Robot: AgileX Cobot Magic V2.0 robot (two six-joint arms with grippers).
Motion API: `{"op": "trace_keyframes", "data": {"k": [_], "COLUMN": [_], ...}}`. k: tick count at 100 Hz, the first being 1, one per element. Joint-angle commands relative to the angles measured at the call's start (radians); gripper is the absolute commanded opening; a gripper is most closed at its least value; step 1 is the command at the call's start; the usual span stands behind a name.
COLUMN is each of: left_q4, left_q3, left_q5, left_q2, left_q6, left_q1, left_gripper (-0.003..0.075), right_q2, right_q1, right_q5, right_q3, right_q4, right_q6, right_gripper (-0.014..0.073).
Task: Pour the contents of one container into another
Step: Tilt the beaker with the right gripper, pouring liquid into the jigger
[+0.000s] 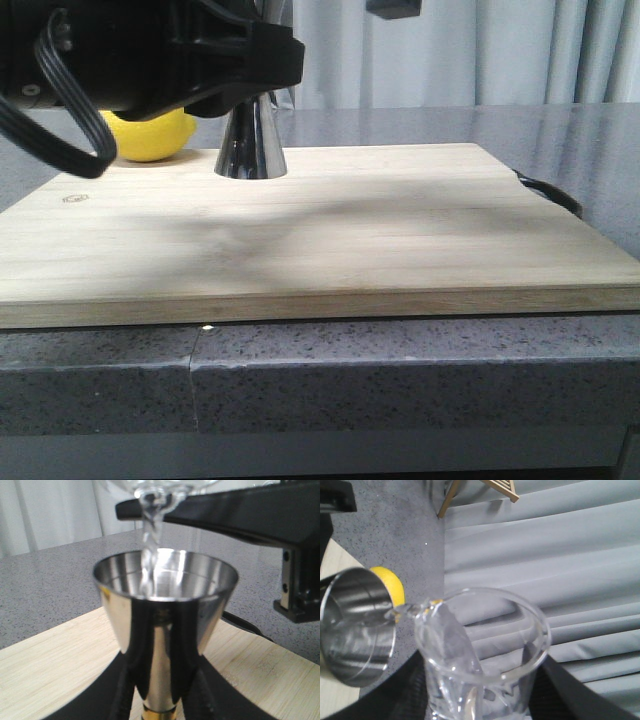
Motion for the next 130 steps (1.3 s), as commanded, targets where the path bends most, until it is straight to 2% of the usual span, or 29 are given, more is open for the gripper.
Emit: {"op": "trace_keyframes", "data": {"k": [1,36,82,130], "left_q4": [0.003,0.003,0.003,0.003], "left_q3": [-0.030,-0.030,-0.030,-0.030], "left_q5": [-0.093,-0.093,-0.093,-0.096], "left_q2": [-0.027,-0.027,-0.027,-0.027], "left_q6": [-0.007,-0.007,-0.007,-0.007], "left_q1": [-0.009,-0.009,-0.009,-0.009], "left_gripper": [0.0166,0.0166,0.0166,0.0166], "right_q2": [-0.041,-0.041,-0.041,-0.041], "right_q1": [-0.006,-0.006,-0.006,-0.006], "right_q5": [-0.054,-0.054,-0.058,-0.058], "right_q3": [-0.036,-0.036,-0.036,-0.036], "right_q4": [0.019,0.019,0.019,0.019], "right_q6": [-0.026,-0.028,-0.121,-0.157], "right_gripper": [0.0239,0.0239,0.0239,0.0239]}}
